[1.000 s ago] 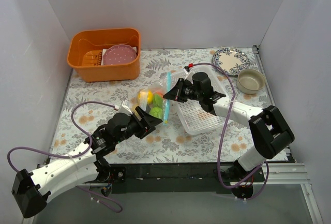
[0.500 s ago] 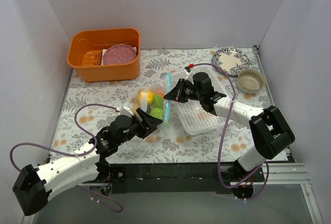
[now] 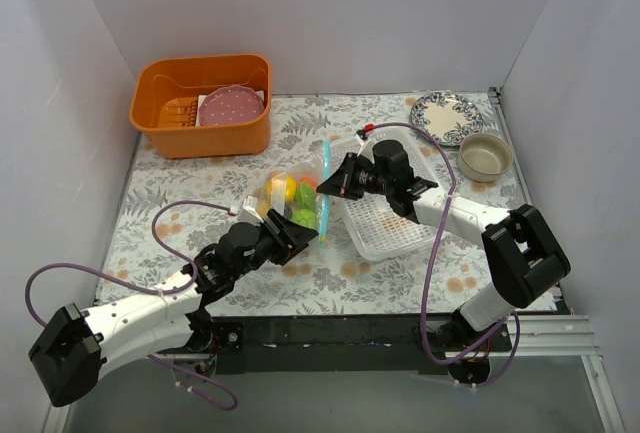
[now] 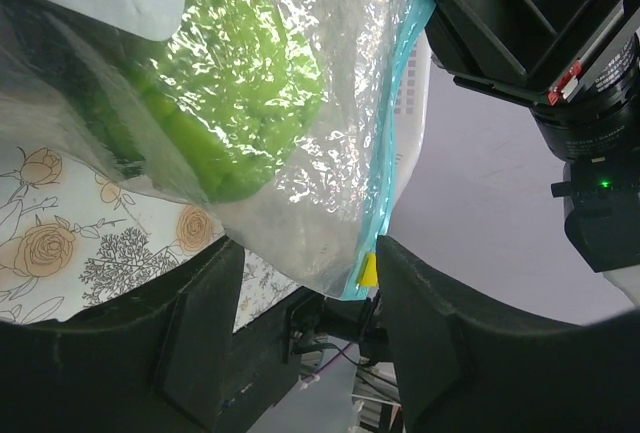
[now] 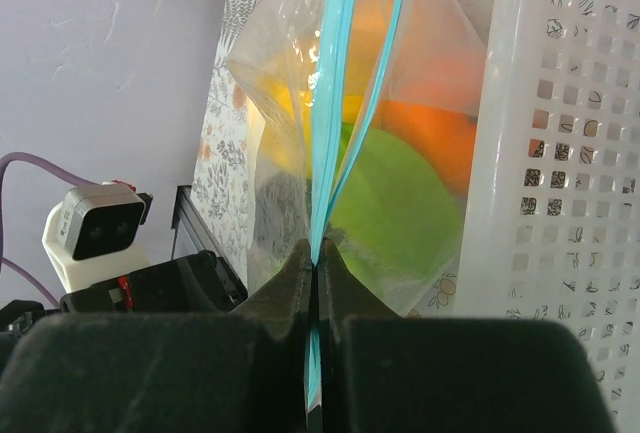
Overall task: Place the food in the zip-top bag and seal the zipper
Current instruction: Adjust the zipper food storage bag at the center of the board, then zip the zipper food storage bag at the center of the board.
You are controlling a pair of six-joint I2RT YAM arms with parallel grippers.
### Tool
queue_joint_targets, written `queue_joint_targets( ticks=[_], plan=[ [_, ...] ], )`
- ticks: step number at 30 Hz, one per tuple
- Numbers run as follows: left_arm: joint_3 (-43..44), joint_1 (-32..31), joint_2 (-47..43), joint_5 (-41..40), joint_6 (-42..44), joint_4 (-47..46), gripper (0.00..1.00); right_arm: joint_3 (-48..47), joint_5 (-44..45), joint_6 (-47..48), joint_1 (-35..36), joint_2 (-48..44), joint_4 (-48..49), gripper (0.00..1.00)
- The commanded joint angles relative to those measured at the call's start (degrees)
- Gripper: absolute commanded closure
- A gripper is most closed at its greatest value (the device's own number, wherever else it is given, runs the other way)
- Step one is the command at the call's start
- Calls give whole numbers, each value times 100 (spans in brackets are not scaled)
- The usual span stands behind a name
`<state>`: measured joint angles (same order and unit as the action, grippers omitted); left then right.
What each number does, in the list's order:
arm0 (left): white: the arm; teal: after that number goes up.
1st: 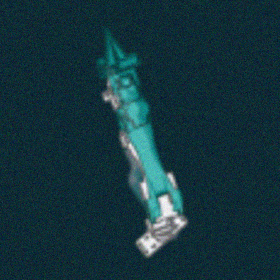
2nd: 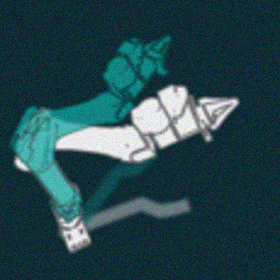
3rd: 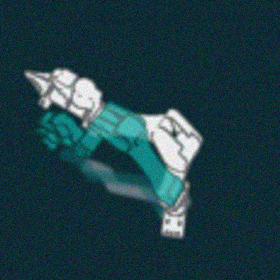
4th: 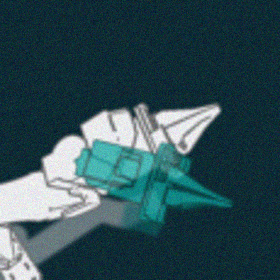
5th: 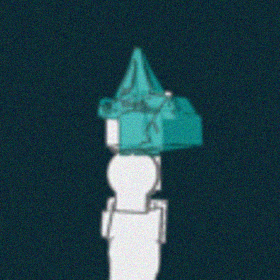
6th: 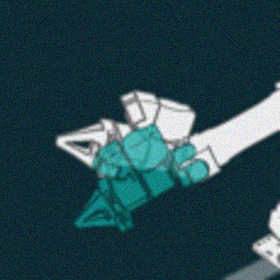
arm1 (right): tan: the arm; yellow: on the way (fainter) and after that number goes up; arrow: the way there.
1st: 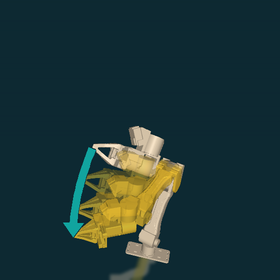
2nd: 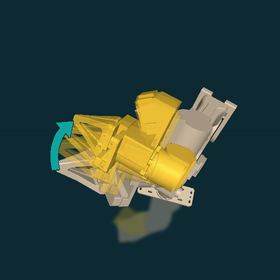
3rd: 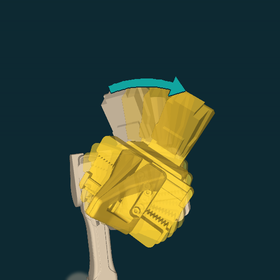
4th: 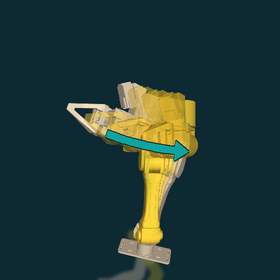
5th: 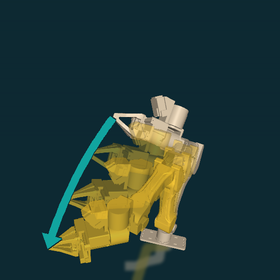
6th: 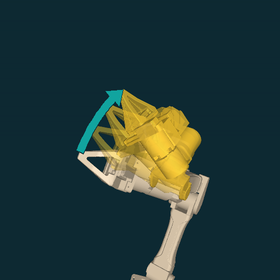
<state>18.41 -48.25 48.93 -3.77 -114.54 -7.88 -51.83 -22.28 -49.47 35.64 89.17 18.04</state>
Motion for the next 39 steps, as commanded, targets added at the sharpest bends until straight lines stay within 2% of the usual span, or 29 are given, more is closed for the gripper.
queue_joint_targets(
  ticks=[1, 7, 12, 19, 25, 27, 28, 32, 33, 35, 36, 39],
  plan=[
    [-75, -53, 90, -27, -859, -363, 50, -108, -118, 17, -22, -189, 120, 99],
    [-49, -62, 152, -62, -921, -337, 59, -90, -110, 8, -31, -198, 121, 99],
    [-40, -71, 100, -176, -965, -214, 74, -72, -136, 17, -31, -180, 103, 99],
    [48, -71, 143, -256, -956, -144, 83, -55, -224, 43, -31, -189, 85, 99],
    [180, -71, 258, -317, -877, -82, 98, 15, -268, 157, -31, -233, -133, 99],
    [215, -71, 223, -361, -860, -21, 100, -46, -250, 315, -31, -250, -257, 99],
    [224, -62, 188, -405, -833, 32, 100, -81, -242, 402, -31, -277, -466, 96],
    [285, -62, 91, -475, -737, 137, 100, -310, 108, 877, -31, -540, -1256, 70],
    [294, -71, 82, -484, -719, 155, 100, -310, 188, 1035, -31, -767, -1364, 57],
    [321, -71, 64, -502, -684, 181, 100, -310, 530, 1167, -31, -1014, -1775, 45],
    [321, -62, 73, -493, -675, 181, 100, -301, 628, 1255, -31, -1276, -1961, 36],
    [356, -71, 91, -476, -614, 164, 100, -126, 735, 1282, -22, -1751, -2234, 33]
  ],
)
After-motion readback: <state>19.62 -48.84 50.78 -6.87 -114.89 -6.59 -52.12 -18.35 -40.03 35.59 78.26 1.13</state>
